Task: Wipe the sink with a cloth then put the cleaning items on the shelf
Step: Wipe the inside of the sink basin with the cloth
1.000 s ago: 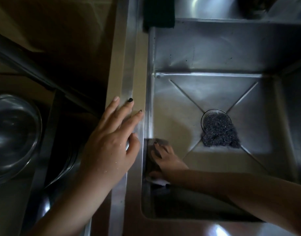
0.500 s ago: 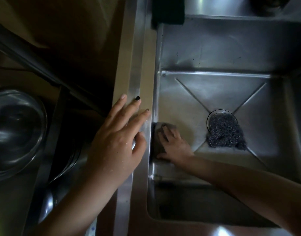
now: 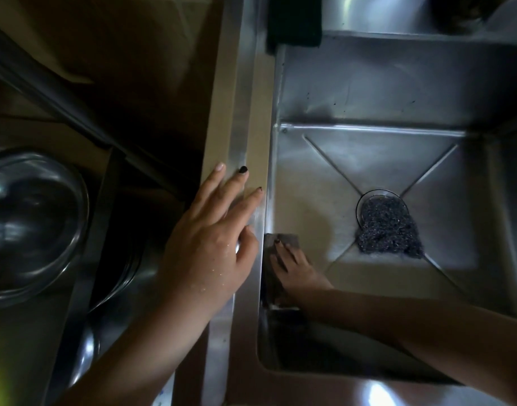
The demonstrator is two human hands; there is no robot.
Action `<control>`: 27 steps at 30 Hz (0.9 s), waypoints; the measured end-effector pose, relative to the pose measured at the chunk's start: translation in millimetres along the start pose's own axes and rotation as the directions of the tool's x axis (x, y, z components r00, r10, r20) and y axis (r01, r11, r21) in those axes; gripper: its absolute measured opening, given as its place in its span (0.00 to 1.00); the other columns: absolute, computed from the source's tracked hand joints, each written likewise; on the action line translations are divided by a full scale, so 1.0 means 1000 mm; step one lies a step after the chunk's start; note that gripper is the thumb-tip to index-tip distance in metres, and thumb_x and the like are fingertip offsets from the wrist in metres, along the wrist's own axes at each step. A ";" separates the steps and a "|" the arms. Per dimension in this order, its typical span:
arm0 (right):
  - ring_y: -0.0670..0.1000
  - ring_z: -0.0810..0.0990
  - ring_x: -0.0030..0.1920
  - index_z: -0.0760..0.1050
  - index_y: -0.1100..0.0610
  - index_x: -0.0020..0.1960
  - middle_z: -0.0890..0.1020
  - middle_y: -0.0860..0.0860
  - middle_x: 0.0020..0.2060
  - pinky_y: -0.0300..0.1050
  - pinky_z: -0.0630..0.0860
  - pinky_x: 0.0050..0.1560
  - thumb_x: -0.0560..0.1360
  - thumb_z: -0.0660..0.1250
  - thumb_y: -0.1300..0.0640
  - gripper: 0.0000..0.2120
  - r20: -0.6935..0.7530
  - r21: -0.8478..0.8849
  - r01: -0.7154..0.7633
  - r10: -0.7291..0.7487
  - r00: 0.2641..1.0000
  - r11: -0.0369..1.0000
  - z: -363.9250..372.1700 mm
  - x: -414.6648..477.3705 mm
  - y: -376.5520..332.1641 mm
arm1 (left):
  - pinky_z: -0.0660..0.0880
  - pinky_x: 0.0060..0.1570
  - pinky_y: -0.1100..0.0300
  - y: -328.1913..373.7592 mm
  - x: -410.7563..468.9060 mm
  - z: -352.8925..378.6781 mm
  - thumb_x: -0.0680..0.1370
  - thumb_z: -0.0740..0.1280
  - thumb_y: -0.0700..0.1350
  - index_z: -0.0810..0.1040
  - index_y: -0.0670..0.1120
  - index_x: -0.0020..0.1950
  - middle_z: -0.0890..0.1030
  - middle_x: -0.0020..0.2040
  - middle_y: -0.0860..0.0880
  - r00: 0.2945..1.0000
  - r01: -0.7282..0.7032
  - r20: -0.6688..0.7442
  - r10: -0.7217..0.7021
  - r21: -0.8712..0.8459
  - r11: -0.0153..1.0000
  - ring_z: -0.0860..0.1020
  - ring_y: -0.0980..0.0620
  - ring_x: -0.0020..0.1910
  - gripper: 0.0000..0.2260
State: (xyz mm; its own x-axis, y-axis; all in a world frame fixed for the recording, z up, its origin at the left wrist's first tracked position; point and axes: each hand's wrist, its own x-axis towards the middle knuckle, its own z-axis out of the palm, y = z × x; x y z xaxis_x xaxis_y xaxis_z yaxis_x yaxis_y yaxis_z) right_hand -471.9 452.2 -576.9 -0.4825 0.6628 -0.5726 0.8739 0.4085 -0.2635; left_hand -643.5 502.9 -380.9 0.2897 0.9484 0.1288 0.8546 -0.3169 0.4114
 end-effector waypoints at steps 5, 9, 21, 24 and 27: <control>0.60 0.46 0.75 0.45 0.59 0.76 0.45 0.58 0.76 0.56 0.58 0.71 0.69 0.69 0.41 0.48 -0.041 0.036 -0.065 0.067 0.997 0.997 -0.011 0.014 0.008 | 0.59 0.68 0.55 0.000 0.000 0.000 0.73 0.62 0.38 0.75 0.43 0.63 0.72 0.67 0.43 1.000 0.003 0.012 -0.003 0.003 1.000 0.62 0.44 0.71 0.18; 0.58 0.44 0.75 0.45 0.58 0.76 0.45 0.54 0.76 0.56 0.58 0.73 0.68 0.70 0.42 0.49 -0.109 0.129 -0.138 0.152 0.982 0.982 -0.039 0.036 0.027 | 0.57 0.69 0.58 0.001 0.000 -0.001 0.74 0.60 0.40 0.75 0.43 0.64 0.71 0.68 0.43 1.000 0.004 0.026 -0.004 0.006 1.000 0.61 0.44 0.71 0.18; 0.55 0.40 0.76 0.42 0.58 0.76 0.42 0.54 0.77 0.52 0.48 0.76 0.71 0.69 0.47 0.47 -0.100 0.242 -0.146 0.174 0.980 0.959 -0.035 0.026 0.030 | 0.54 0.69 0.58 0.002 -0.002 -0.001 0.75 0.58 0.42 0.74 0.44 0.65 0.71 0.68 0.44 0.999 0.015 0.049 -0.016 0.030 0.999 0.60 0.46 0.72 0.18; 0.54 0.37 0.76 0.40 0.58 0.76 0.40 0.54 0.76 0.52 0.49 0.74 0.73 0.68 0.47 0.46 -0.023 0.208 -0.108 0.115 0.993 0.972 -0.022 0.007 0.026 | 0.55 0.68 0.56 0.002 -0.001 -0.002 0.76 0.57 0.43 0.74 0.44 0.65 0.70 0.68 0.44 0.998 0.015 0.058 -0.016 0.027 1.000 0.60 0.46 0.72 0.18; 0.54 0.37 0.76 0.41 0.59 0.76 0.40 0.54 0.76 0.53 0.52 0.75 0.74 0.66 0.46 0.44 0.016 0.167 -0.102 0.101 0.995 0.981 -0.020 -0.002 0.022 | 0.53 0.68 0.57 0.002 0.000 -0.003 0.75 0.58 0.43 0.74 0.44 0.65 0.70 0.69 0.45 0.998 0.024 0.062 -0.025 0.022 0.999 0.60 0.46 0.72 0.18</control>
State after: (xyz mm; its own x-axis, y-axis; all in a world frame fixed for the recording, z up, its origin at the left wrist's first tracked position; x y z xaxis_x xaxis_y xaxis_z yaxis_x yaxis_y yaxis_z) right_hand -452.9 472.6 -566.4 -0.3909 0.6906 -0.6085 0.9161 0.2281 -0.3296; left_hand -642.9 502.2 -377.7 0.2945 0.9536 0.0622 0.8705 -0.2946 0.3942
